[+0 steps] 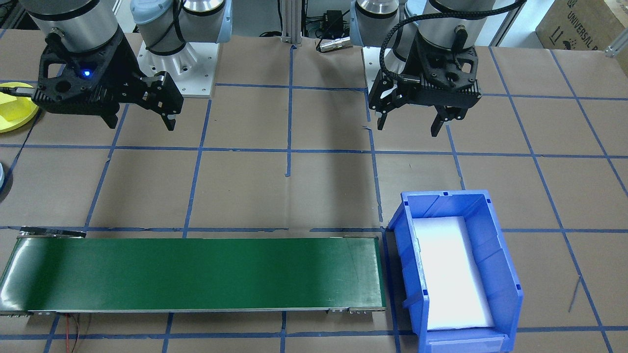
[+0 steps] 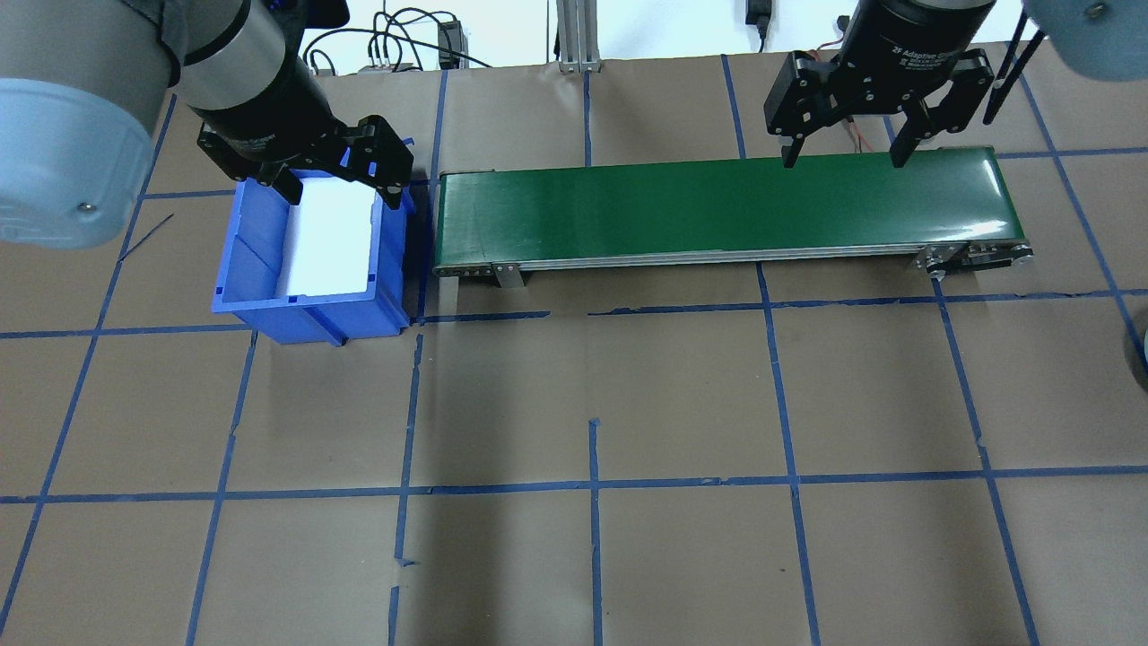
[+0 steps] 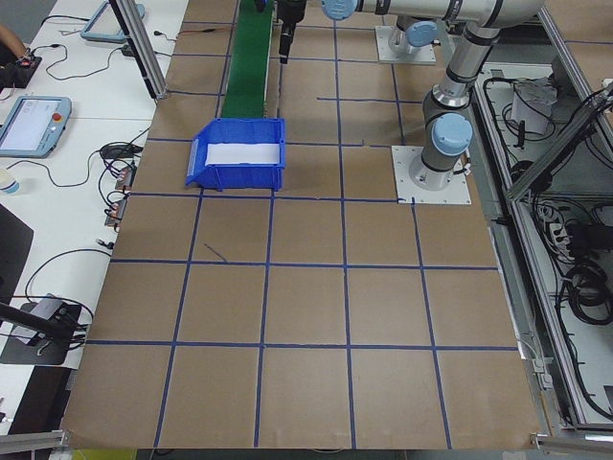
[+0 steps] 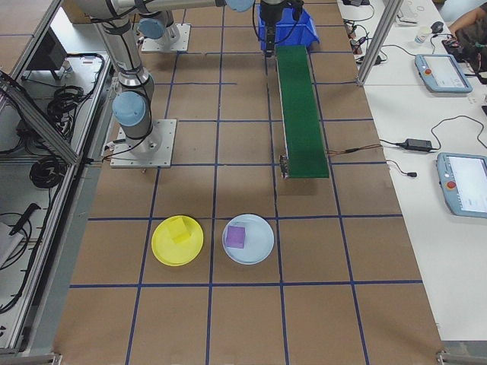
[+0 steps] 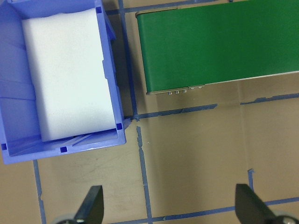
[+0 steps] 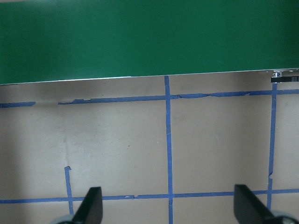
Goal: Move block left to right into plate
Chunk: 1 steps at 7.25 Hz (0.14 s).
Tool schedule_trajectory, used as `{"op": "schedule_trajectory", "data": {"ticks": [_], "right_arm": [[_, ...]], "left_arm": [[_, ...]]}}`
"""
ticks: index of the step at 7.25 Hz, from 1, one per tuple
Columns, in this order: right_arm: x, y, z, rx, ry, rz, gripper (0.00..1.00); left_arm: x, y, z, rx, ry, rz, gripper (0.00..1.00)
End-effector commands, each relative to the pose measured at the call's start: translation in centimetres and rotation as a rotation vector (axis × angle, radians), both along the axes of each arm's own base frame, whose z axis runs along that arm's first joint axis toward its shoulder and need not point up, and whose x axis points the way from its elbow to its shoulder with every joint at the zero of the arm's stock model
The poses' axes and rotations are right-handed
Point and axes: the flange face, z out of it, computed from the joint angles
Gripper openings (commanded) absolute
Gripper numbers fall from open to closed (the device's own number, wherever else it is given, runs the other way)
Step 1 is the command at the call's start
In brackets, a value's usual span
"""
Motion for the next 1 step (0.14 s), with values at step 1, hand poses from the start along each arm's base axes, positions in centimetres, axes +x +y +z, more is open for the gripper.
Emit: {"op": "schedule_trajectory", "data": {"ticks": [1], "right_arm": [[-0.28, -0.02, -0.27, 0.006, 0.005, -0.005, 1.00]], "left_arm": [[0.02, 0.01, -0.04, 0.001, -0.002, 0.000, 1.00]]}}
